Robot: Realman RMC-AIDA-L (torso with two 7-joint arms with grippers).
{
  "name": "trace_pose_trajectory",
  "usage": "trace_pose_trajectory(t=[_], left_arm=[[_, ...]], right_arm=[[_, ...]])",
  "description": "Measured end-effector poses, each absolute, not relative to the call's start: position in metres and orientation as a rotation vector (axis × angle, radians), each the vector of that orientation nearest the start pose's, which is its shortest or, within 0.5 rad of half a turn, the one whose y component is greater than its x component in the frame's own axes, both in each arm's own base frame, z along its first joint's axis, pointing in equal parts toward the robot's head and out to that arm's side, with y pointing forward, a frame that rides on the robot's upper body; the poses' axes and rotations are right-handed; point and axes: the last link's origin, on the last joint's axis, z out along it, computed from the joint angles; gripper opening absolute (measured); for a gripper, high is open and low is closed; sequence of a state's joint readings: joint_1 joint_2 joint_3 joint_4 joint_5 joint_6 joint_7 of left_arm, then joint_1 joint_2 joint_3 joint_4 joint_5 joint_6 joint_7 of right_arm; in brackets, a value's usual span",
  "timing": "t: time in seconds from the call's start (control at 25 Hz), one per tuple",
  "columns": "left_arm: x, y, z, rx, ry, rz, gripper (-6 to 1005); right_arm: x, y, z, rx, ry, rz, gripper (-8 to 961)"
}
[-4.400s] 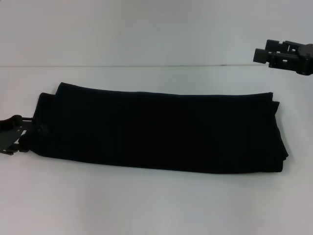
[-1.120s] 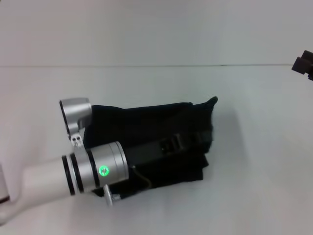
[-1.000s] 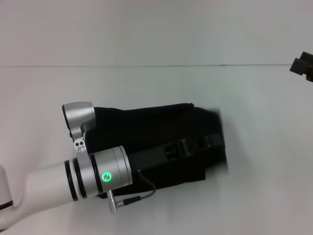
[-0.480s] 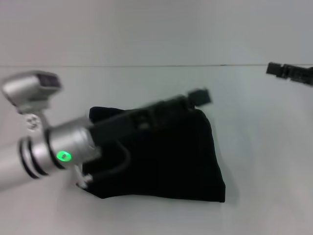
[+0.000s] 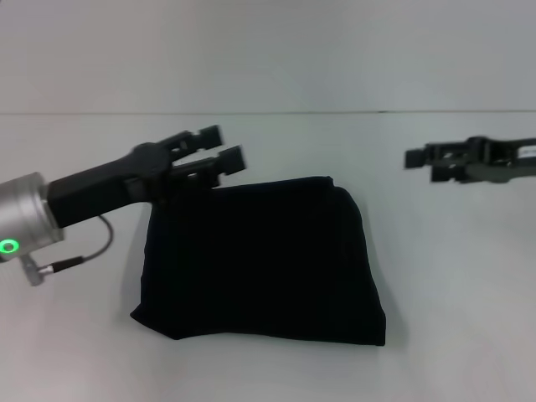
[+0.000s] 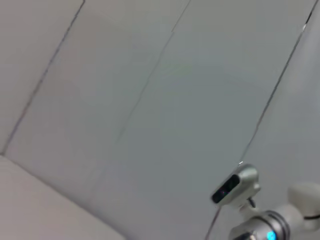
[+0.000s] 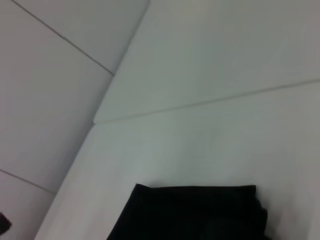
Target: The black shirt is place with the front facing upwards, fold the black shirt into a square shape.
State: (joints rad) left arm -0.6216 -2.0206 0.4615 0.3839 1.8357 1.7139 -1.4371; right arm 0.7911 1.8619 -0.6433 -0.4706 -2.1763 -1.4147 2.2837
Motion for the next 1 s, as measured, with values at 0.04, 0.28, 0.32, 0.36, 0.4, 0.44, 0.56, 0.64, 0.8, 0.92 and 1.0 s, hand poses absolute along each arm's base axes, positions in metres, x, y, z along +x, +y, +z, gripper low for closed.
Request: trace_pose_trajectory(t=[0.04, 0.28, 0.32, 0.36, 0.4, 0.44, 0.56, 0.64, 0.8, 0.92, 1.0], left_arm=[[-0.238, 0.340, 0.023, -2.526, -0.798, -1.266, 941], [-0.256, 0.337, 0.030, -2.543, -0.698, -1.101, 948], [-0.257, 0.336, 0.031, -2.548, -0.683, -1.092, 948], [-0.258, 0.335, 0.031, -2.557, -0.657, -1.081, 948], [-0.259, 0.333, 0.031, -2.563, -0.632, -1.072, 948], [-0.259, 0.333, 0.031, -2.563, -0.632, -1.072, 948], [-0.259, 0.332, 0.030, -2.565, -0.623, -1.067, 948], [-0.259, 0.332, 0.029, -2.561, -0.626, -1.066, 949], [-0.260, 0.333, 0.029, -2.550, -0.626, -1.065, 949], [-0.260, 0.334, 0.030, -2.543, -0.619, -1.067, 949], [-0.260, 0.334, 0.031, -2.533, -0.612, -1.074, 949]], right_arm=[[0.246, 0.412, 0.049, -2.359, 1.670, 0.530, 915], [0.251, 0.416, 0.014, -2.297, 1.720, 0.404, 915], [0.251, 0.415, 0.009, -2.294, 1.726, 0.393, 915], [0.251, 0.415, 0.005, -2.290, 1.731, 0.389, 915], [0.251, 0.414, 0.002, -2.290, 1.736, 0.385, 915], [0.251, 0.413, -0.002, -2.287, 1.744, 0.384, 915], [0.252, 0.408, -0.011, -2.275, 1.773, 0.384, 915], [0.254, 0.404, -0.018, -2.266, 1.797, 0.380, 916], [0.262, 0.397, -0.030, -2.233, 1.852, 0.360, 916], [0.264, 0.391, -0.040, -2.216, 1.881, 0.363, 915], [0.263, 0.389, -0.046, -2.209, 1.890, 0.374, 915]])
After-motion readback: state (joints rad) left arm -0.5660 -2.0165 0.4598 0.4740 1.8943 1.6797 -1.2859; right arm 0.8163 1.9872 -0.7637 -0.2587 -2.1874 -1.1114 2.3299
